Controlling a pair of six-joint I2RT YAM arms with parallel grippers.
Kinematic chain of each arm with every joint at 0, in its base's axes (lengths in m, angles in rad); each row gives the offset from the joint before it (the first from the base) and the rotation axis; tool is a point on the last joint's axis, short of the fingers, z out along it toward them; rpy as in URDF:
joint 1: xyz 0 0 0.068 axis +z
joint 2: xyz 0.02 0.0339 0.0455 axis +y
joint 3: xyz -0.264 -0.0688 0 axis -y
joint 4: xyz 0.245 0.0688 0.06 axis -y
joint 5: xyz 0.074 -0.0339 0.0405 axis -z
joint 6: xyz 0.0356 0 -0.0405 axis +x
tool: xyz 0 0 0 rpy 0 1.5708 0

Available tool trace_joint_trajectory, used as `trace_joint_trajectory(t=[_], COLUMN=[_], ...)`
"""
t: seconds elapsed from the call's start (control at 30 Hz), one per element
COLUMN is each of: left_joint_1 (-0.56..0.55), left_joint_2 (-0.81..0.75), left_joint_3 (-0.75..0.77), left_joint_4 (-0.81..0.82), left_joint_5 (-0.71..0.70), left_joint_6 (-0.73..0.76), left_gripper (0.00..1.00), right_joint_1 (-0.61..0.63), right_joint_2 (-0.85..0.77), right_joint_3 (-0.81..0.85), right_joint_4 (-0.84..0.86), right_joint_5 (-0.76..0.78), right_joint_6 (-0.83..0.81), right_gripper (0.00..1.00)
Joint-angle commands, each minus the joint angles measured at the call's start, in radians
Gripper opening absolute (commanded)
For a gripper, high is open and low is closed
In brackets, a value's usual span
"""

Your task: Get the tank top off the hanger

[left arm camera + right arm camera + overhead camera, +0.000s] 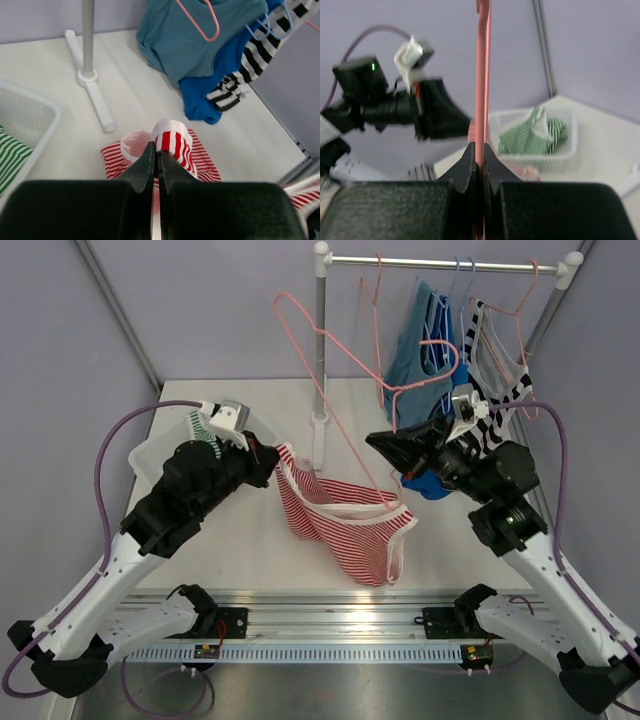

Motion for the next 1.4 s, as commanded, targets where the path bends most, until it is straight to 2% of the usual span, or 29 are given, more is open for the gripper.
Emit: trace_joint_trajectory(t=[0.0,0.07,0.13,0.17,0.2,0.23,0.33,0.4,0.43,0.53,0.57,0.67,0.7,0.73,0.83,1.0,1.2,1.23,1.37], left_joint_1=[0.001,-0.002,-0.006,-0.006,-0.008,-0.009,-0.009,-0.011,-0.014,-0.031,-0.034,-0.035,-0.035,-0.035,-0.035,-0.034,-0.031,-0.031,-0.029], left_joint_2=[-0.010,-0.026,-0.037,-0.043,-0.046,-0.051,-0.042,-0.022,-0.017,-0.023,-0.031,-0.086,-0.100,-0.137,-0.192,-0.277,-0.266,-0.264,-0.263], left_joint_3=[-0.042,-0.075,-0.119,-0.127,-0.134,-0.133,-0.101,-0.057,-0.043,-0.009,0.013,0.036,0.034,0.028,-0.035,-0.183,-0.207,-0.214,-0.237], left_joint_4=[-0.059,-0.081,-0.119,-0.139,-0.160,-0.203,-0.295,-0.350,-0.367,-0.425,-0.442,-0.492,-0.493,-0.490,-0.432,-0.348,-0.351,-0.348,-0.332], left_joint_5=[0.155,0.198,0.156,0.134,0.081,0.014,-0.086,-0.102,-0.104,-0.151,-0.169,-0.238,-0.251,-0.265,-0.251,-0.260,-0.318,-0.317,-0.280], left_joint_6=[-0.004,-0.008,-0.028,-0.036,-0.041,-0.039,-0.027,-0.013,-0.009,0.002,0.007,0.031,0.044,0.068,0.096,0.094,0.113,0.111,0.104], left_gripper=[0.00,0.00,0.00,0.00,0.01,0.07,0.15,0.31,0.36,0.66,0.71,0.82,0.98,0.99,0.99,0.99,0.99,0.99,0.99], right_joint_1=[0.006,0.007,0.007,0.006,0.007,0.009,0.007,0.007,0.007,0.007,0.006,0.006,0.006,0.003,-0.045,-0.149,-0.204,-0.213,-0.235], right_joint_2=[0.098,0.160,0.146,0.122,0.077,0.066,0.051,0.066,0.080,0.156,0.176,0.258,0.300,0.327,0.433,0.619,0.898,0.937,1.092], right_joint_3=[0.007,-0.005,0.001,0.059,0.109,0.221,0.343,0.438,0.462,0.538,0.571,0.621,0.636,0.674,0.773,0.941,1.284,1.380,1.554], right_joint_4=[0.689,0.830,0.776,0.510,0.331,0.003,-0.357,-0.605,-0.654,-0.779,-0.842,-0.912,-0.922,-0.941,-0.961,-0.973,-1.036,-1.062,-1.077], right_joint_5=[0.085,0.125,0.212,0.246,0.321,0.368,0.565,0.698,0.734,0.809,0.808,0.791,0.804,0.817,0.820,0.705,0.639,0.633,0.651], right_joint_6=[0.092,0.068,0.017,-0.073,-0.127,-0.161,-0.228,-0.262,-0.274,-0.278,-0.278,-0.279,-0.285,-0.291,-0.296,-0.316,-0.370,-0.382,-0.399], right_gripper=[0.00,0.00,0.00,0.00,0.00,0.00,0.00,0.00,0.00,0.00,0.00,0.00,0.00,0.00,0.00,0.00,0.00,0.00,0.00])
